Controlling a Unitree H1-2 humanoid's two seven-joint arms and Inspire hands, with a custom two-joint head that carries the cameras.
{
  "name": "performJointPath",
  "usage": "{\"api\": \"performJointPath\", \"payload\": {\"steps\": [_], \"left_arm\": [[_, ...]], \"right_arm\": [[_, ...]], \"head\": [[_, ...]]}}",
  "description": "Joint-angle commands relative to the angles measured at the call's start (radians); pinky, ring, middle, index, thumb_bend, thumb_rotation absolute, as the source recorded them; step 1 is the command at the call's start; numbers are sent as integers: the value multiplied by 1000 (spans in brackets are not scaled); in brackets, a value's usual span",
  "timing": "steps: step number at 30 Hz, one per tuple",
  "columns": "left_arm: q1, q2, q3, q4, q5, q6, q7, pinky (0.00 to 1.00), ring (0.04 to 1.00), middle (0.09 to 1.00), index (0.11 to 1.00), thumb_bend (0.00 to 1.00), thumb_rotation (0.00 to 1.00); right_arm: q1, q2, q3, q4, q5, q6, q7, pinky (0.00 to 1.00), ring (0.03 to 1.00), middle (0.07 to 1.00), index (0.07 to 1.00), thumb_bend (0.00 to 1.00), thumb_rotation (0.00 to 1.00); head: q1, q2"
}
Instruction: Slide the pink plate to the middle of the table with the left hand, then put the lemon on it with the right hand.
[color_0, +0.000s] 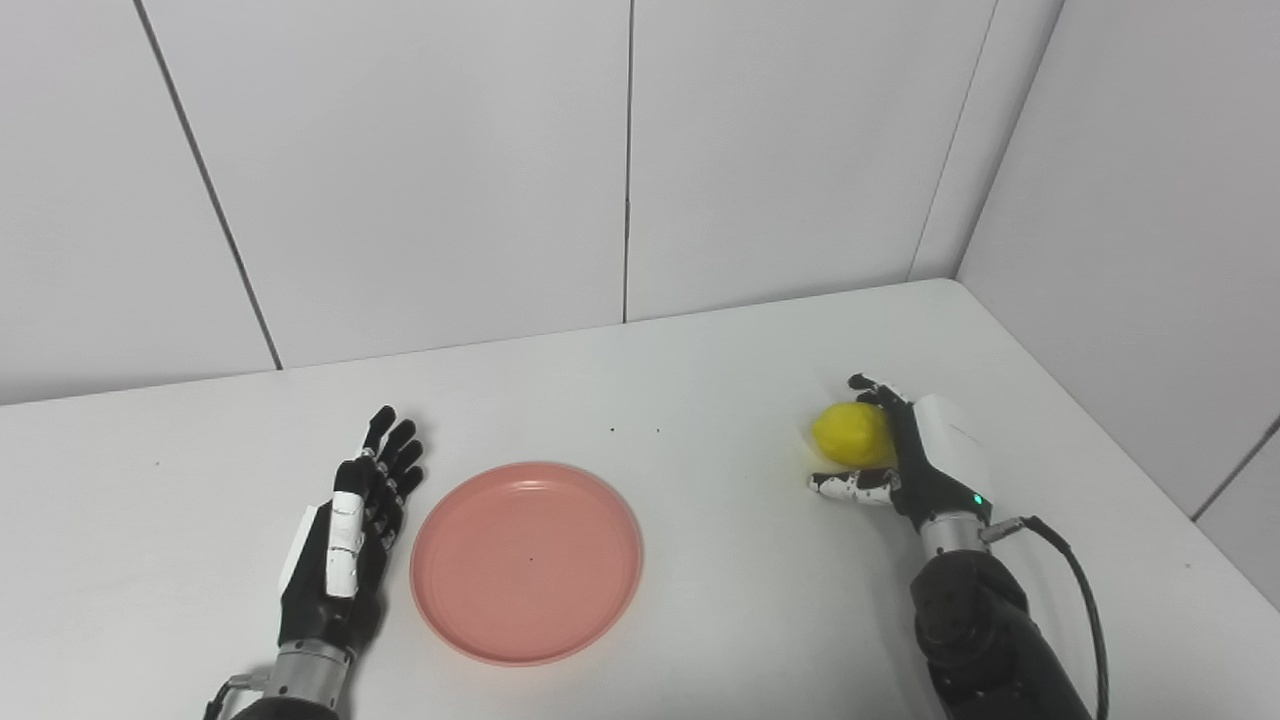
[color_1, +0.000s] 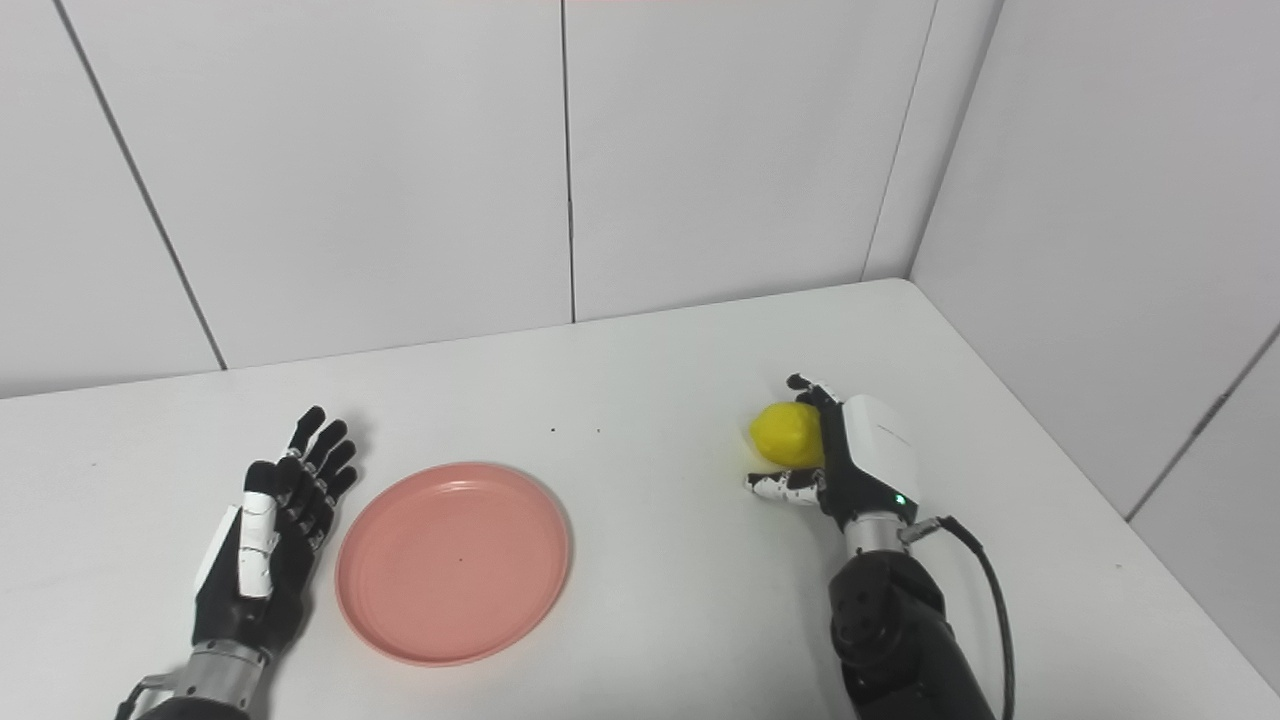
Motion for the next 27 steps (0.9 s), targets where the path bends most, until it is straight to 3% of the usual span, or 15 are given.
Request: {"api": "performJointPath", "payload": {"steps": [1,3,5,6,9,12,14,15,17,18,20,24,27], "left_arm": [[34,10,5,12,-16,1,-16,976,970,968,972,806,1000],[35,9,5,10,-18,0,-17,980,974,971,972,802,1000],[34,9,5,11,-18,-2,-17,982,975,973,973,802,1000],[35,9,5,10,-19,-1,-17,982,977,974,975,802,1000],[36,9,4,7,-20,1,-18,983,978,976,976,800,1000],[35,8,3,12,-15,-5,-16,981,975,973,974,803,1000],[36,7,2,12,-16,-5,-16,981,975,973,974,810,1000],[36,6,2,12,-16,-5,-16,980,976,974,976,811,1000],[37,4,1,7,-12,-5,-13,977,975,974,975,810,1000],[38,3,1,6,-13,-5,-12,976,974,973,974,811,1000],[39,-1,1,4,-11,-4,-8,977,973,971,973,810,1000],[42,-6,-1,-5,-4,0,-1,970,971,971,973,816,1000],[47,-8,-5,-13,9,5,6,968,970,969,972,820,1000]], "right_arm": [[-34,-6,-14,-13,5,10,-42,389,470,644,696,517,0],[-34,-9,-12,-16,2,11,-48,353,457,525,660,522,0],[-33,-11,-9,-16,-3,7,-58,341,413,513,616,516,0],[-32,-9,-9,-16,-4,5,-64,282,370,478,575,506,0],[-31,-6,-7,-17,-4,3,-72,225,388,502,499,512,0],[-28,-8,-2,-15,-3,-15,-88,231,392,505,490,514,0],[-28,-6,-1,-15,5,-26,-100,235,353,461,538,506,0],[-27,-5,-1,-15,8,-29,-105,218,376,487,508,512,0],[-26,-2,-1,-17,19,-56,-125,173,390,495,493,515,0],[-25,0,0,-20,22,-66,-135,154,297,483,490,521,0],[-24,2,5,-26,26,-87,-155,138,220,473,487,526,0],[-19,9,24,-55,39,-136,-179,180,264,472,486,525,0],[-14,3,47,-82,65,-220,-183,196,275,473,485,525,0]], "head": [[1,-1],[-1,1],[-1,1],[0,2],[0,1],[4,0],[7,-1],[8,0],[11,0],[13,0],[18,0],[30,-2],[46,-1]]}}
